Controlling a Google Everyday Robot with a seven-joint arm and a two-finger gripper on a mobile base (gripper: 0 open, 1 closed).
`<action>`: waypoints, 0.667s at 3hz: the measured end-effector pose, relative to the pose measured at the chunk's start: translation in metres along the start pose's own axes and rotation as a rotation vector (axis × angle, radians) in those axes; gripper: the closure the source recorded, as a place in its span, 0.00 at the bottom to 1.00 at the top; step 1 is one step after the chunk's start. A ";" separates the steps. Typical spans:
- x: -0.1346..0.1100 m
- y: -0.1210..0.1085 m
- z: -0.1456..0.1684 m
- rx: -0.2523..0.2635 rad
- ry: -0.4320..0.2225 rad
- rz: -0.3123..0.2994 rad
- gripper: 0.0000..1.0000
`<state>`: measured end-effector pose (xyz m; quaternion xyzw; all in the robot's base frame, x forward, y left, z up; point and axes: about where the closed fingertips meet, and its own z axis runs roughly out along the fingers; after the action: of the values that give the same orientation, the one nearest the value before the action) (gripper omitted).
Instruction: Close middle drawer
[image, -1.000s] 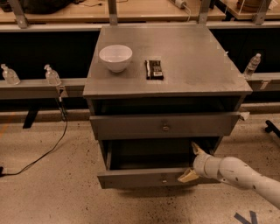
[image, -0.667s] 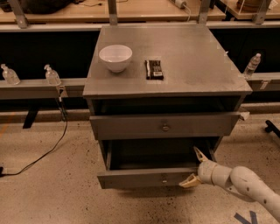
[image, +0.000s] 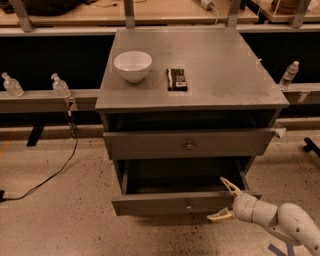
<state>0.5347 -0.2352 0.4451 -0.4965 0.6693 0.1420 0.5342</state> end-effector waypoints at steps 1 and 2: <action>0.000 -0.006 0.004 0.010 -0.022 0.023 0.00; -0.025 -0.020 0.002 0.028 -0.153 0.054 0.23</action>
Offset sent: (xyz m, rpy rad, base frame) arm 0.0275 0.0041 0.0487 0.2647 -0.0944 0.0140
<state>0.5508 -0.2306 0.4722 -0.4585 0.6414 0.1845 0.5867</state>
